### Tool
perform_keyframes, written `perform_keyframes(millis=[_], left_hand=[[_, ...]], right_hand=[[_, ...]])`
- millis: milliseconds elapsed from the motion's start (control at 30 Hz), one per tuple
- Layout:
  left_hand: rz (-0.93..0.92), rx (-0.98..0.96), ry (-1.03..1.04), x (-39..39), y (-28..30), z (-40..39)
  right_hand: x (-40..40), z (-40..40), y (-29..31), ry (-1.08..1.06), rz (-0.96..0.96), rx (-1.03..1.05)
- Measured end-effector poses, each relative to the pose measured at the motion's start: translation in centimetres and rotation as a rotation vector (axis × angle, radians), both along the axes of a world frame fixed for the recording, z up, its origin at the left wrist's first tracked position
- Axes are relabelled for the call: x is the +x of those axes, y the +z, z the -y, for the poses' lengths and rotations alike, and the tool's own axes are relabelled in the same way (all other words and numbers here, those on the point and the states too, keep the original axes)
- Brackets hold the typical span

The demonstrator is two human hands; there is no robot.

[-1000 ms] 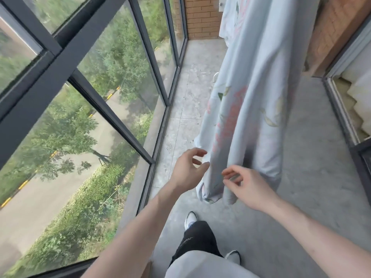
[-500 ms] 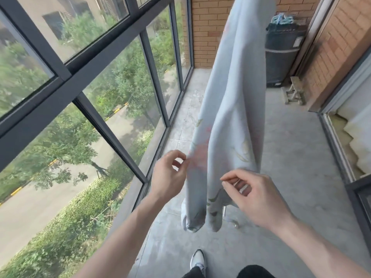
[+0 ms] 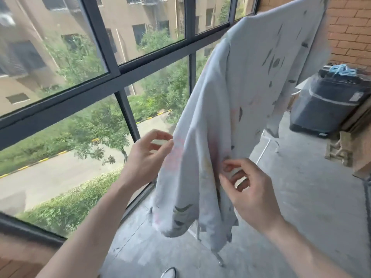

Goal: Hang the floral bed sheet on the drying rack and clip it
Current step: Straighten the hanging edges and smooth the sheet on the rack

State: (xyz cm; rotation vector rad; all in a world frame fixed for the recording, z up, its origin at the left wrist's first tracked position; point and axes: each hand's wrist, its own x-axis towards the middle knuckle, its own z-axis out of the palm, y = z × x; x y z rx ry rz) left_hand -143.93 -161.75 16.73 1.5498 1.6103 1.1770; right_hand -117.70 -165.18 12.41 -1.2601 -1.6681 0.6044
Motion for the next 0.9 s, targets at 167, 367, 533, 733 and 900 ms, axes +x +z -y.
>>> perform_keyframes(millis=[167, 367, 533, 733, 900], left_hand=[[-0.153, 0.055, -0.019, 4.2, 2.6, 1.7], [-0.374, 0.144, 0.130, 6.0, 4.2, 2.1], [-0.182, 0.267, 0.400, 4.7, 7.4, 2.8], [-0.383, 0.015, 0.391, 5.1, 8.6, 3.3], [-0.322, 0.157, 0.255, 7.5, 10.6, 3.7]], right_hand=[[1.5, -2.2, 1.5, 0.151, -0.019, -0.022], [2.0, -4.1, 2.9, 0.272, -0.024, 0.007], [3.2, -5.3, 7.6, 0.243, -0.046, 0.192], [3.1, -9.0, 15.1, 0.208, 0.035, 0.459], [2.0, -12.0, 18.5, 0.191, 0.113, 0.518]])
